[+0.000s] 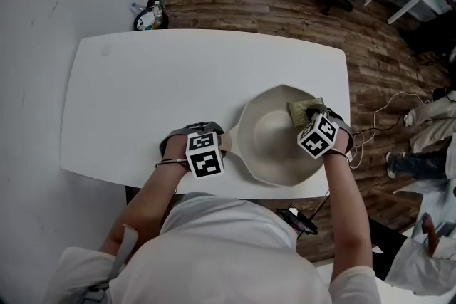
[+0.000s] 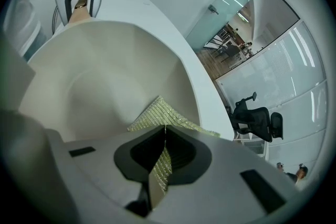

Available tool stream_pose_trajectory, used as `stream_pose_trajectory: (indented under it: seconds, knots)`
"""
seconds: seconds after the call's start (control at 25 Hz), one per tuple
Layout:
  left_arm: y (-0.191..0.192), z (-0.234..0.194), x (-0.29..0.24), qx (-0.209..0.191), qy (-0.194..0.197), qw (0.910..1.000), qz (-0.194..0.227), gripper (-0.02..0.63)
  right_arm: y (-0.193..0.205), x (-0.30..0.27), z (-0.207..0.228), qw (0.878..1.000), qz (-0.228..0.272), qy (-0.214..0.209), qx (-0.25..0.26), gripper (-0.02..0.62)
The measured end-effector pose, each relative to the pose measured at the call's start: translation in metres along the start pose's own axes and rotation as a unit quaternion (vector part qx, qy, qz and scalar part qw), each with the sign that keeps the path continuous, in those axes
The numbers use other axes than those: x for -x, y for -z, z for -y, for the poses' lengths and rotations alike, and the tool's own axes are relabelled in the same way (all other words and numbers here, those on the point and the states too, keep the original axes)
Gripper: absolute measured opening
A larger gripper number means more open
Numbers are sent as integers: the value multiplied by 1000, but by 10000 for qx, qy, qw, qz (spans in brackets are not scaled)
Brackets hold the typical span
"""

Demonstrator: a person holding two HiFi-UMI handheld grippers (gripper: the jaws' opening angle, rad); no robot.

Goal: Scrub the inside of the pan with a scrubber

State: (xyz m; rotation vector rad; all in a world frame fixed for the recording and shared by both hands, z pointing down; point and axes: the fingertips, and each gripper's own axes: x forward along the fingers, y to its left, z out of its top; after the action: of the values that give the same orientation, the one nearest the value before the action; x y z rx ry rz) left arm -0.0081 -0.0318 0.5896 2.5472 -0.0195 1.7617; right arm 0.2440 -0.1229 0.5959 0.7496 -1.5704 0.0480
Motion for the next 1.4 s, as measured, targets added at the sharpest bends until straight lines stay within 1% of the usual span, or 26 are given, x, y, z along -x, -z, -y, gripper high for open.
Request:
stream_pose_trajectory:
  seconds: [0.4,0.6,0.8,1.08,1.24,1.4]
  knots:
    - [-4,3,-2,-59,53,10000,-3,230,-15,-10,9,9983,312,-36,-490,23]
    - [-3,5,-4,-117,69,9999,-15,229,-26,-15,10,9938,577,-132,-947,23]
    - [-4,5,-3,-101,84,9999,-5,229,-38,-20,9,9897,750,-231,-1198,23]
    - [-6,6,-4,-131,76,9999,-16,229,-54,-28,1,9774,1050,-525,-1755,23]
    - [-6,6,-5,-143,75,9999,-12,229,-61,-33,1,9659,1290,-655,-2147,23]
    - [-7,5,-4,-167,76,9998,-22,229,-68,-33,2,9509,1492,-833,-2581,23]
